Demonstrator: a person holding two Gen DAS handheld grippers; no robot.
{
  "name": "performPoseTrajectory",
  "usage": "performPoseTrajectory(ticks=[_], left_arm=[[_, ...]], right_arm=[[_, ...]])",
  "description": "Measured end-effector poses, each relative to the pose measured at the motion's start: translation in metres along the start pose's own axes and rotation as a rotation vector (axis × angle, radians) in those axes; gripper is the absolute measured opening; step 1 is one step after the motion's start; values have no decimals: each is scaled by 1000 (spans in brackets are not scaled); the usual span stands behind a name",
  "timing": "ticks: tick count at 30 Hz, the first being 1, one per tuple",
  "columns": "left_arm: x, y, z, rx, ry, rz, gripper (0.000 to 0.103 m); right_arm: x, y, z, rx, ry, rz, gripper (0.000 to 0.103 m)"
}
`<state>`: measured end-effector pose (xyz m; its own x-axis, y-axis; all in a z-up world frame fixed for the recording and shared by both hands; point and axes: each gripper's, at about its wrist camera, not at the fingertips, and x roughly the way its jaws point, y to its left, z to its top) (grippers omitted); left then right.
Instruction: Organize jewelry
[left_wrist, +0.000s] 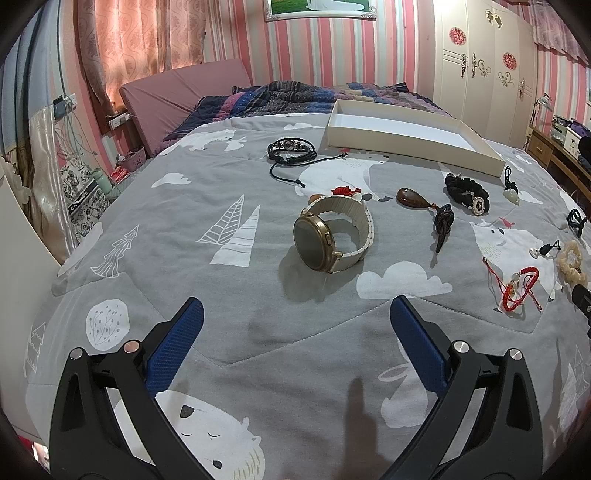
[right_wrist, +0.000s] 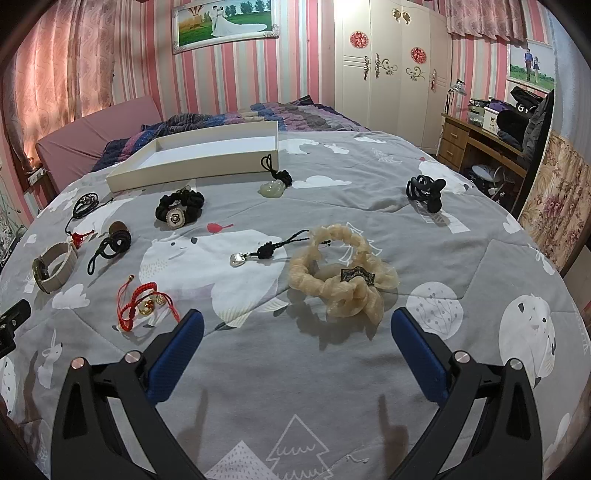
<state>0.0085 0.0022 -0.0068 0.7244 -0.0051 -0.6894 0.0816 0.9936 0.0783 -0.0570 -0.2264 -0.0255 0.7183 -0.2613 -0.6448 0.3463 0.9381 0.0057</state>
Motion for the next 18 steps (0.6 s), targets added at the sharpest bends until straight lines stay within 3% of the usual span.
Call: performPoseTrajectory(ticks=[18], left_arm=[[0,1,0,-1,1,4,100]], right_arm=[[1,-1,0,8,9,2,101]])
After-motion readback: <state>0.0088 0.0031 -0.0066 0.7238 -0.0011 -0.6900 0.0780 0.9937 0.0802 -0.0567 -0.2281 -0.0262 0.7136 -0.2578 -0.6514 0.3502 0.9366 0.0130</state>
